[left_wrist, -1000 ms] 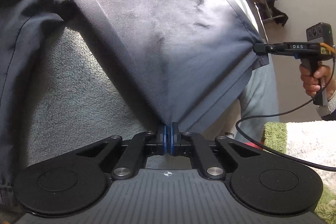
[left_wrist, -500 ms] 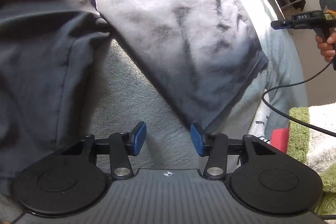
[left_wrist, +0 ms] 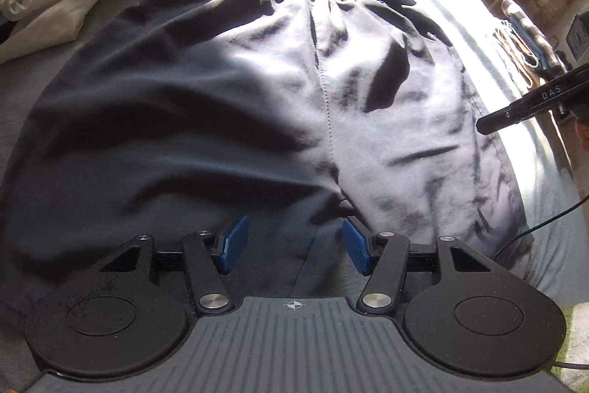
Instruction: Fold clothes
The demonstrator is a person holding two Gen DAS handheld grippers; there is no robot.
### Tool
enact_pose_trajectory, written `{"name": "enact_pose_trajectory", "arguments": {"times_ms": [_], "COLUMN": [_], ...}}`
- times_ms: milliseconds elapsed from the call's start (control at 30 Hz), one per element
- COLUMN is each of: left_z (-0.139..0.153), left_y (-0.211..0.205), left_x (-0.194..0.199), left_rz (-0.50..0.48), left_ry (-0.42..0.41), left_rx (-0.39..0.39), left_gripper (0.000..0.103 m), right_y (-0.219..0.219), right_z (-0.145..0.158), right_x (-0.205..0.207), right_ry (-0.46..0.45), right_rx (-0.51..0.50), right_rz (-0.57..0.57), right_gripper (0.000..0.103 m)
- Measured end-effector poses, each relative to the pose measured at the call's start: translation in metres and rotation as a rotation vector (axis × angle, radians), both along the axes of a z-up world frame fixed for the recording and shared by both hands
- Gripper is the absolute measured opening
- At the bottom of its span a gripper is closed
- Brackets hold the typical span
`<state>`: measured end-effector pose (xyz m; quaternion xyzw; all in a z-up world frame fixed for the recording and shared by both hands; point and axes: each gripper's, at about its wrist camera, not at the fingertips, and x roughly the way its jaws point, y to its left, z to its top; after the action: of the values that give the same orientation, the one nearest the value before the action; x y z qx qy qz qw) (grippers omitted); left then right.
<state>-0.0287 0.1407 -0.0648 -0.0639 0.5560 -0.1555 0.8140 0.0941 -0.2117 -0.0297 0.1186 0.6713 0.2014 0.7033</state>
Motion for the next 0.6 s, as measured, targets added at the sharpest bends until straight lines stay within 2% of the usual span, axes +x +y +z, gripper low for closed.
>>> {"name": "enact_pose_trajectory", "arguments": {"times_ms": [100,200,333,433,500,600], "left_z": [-0.001,-0.002,-0.010,-0.019,-0.024,-0.032], "left_y": [0.048,0.091,0.139,0.158,0.164,0.169], "left_x": [-0.016,-0.028,-0.039,-0.038,-0.035,-0.029], "left_rz": [0.101,0.213,0.348,0.368,0.355,0.315], "left_ry": [0.008,0.001,-0.039,-0.071,-0.102,-0.144], "left_rx": [0.042,0.099,0.196,0.222,0.225,0.222], "left_gripper": [0.057,0.057,0.058,0.058,0.058,0.060], "right_y": [0.040,0.084,0.121,0.131,0.139,0.149], "right_z": [-0.004,-0.007,-0.029,-0.052,-0.063,-0.067], "right_x": [0.008,0.014,0.022,0.029,0.033,0.037], "right_ry": [0.101,0.100,0.128,0.192,0.228,0.232], "right_rx": [0.145,0.199,0.328,0.419,0.404,0.392], "right_rz": [-0.006,0.041,-0.023,-0.115,-0.124,-0.130], "right_gripper": [0.016,0.021,0.022,0.022,0.022,0.023]}}
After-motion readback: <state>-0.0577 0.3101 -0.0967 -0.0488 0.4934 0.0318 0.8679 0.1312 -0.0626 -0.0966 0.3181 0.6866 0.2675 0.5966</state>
